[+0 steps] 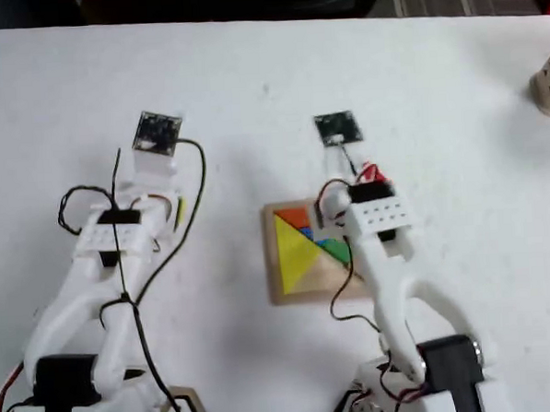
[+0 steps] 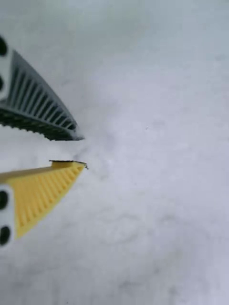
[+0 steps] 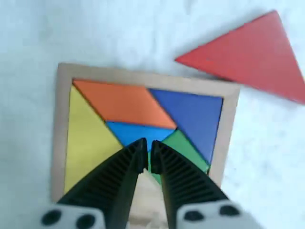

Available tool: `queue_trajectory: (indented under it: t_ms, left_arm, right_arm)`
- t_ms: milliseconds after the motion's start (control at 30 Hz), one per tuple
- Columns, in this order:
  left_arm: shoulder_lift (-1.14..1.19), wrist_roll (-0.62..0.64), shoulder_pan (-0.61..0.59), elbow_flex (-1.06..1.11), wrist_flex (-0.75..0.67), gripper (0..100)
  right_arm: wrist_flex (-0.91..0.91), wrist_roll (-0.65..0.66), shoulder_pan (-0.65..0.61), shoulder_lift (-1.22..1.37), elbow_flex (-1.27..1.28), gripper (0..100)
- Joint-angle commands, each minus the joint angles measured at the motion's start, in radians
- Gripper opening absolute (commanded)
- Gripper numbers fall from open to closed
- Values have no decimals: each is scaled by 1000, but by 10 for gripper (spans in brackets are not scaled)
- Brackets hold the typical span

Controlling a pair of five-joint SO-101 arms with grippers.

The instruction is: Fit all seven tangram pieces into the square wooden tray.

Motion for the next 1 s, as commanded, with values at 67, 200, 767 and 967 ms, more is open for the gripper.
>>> queue_trajectory:
  t_ms: [67, 200, 767, 967]
  left_arm:
    - [-16, -8, 8, -6, -21, 105]
    - [-16, -8, 8, -6, -21, 105]
    - [-16, -8, 8, -6, -21, 105]
    - [-16, -8, 8, -6, -21, 105]
  right_arm:
    - [31, 2, -85, -58, 54, 17]
    - [24, 2, -87, -56, 118, 17]
    - [-64, 2, -88, 159, 26, 17]
    - [-21, 2, -87, 111, 17, 17]
